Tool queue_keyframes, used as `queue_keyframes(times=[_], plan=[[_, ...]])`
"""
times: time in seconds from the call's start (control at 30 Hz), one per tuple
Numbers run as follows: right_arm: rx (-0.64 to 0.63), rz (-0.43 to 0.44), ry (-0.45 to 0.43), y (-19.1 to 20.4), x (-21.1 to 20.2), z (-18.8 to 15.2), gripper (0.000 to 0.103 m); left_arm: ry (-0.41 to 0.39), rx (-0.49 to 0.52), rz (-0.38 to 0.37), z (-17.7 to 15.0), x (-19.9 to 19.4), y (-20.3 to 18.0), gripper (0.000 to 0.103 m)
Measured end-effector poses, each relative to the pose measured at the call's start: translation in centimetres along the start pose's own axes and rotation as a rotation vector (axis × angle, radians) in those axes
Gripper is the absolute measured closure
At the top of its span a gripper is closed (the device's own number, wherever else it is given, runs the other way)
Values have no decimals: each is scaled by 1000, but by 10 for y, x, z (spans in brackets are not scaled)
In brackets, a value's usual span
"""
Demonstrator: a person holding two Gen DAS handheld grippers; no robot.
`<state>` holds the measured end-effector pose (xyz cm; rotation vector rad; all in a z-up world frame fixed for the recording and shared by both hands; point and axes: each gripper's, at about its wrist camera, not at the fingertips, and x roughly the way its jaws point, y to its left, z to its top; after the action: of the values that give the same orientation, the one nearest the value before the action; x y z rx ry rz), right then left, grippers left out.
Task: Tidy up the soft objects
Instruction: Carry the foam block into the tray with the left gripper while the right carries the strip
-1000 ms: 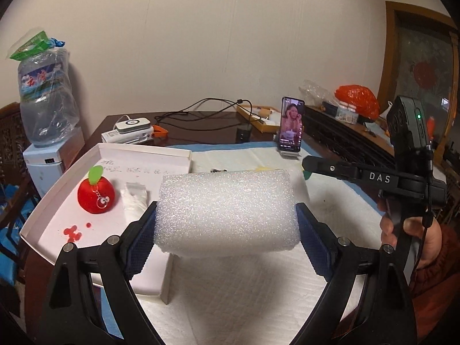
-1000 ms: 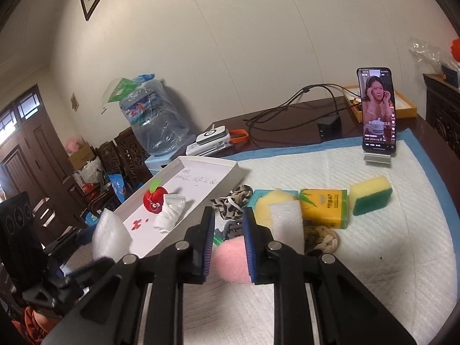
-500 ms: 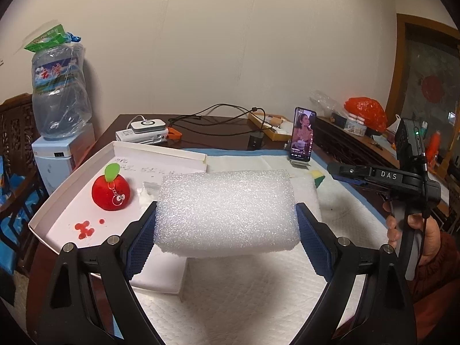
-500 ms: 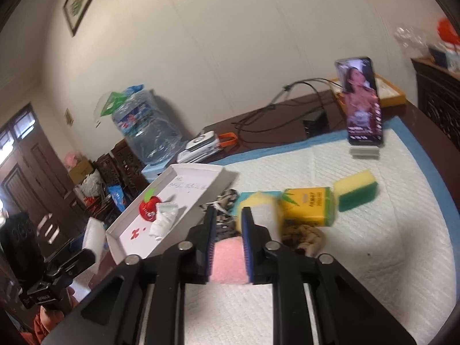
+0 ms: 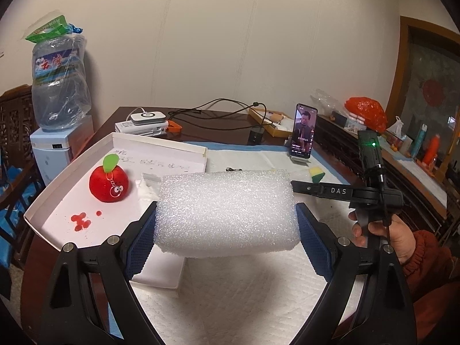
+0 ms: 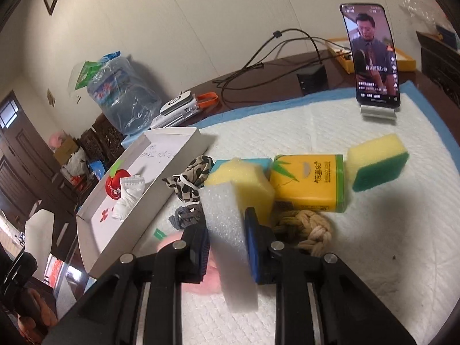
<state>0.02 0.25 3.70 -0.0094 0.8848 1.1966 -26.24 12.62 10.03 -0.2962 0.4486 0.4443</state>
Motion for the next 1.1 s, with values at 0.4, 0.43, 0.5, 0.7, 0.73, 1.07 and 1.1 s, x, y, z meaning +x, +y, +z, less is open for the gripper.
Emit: queue_keyframes(times=[0.4, 0.43, 0.5, 0.7, 0.73, 1.07, 1.1], plan=[[-288, 30, -208, 94, -70, 9, 83, -112, 15, 70, 21, -27, 8, 12], [-314, 35, -217, 104, -70, 11, 82, -125, 17, 79, 24, -32, 9, 12], [-357, 43, -235, 119, -72, 14, 82, -149, 18, 94, 28, -41, 11, 12], [-396, 71, -243, 141, -68, 21, 82, -207, -8, 135, 32, -60, 25, 12], [-396, 73, -243, 142, -67, 22, 82, -210, -15, 141, 32, -62, 28, 12], [-380, 94, -209, 151, -53, 28, 82, -214, -54, 178, 28, -65, 49, 12], [-379, 95, -205, 152, -51, 29, 82, -213, -58, 182, 28, -65, 52, 12]])
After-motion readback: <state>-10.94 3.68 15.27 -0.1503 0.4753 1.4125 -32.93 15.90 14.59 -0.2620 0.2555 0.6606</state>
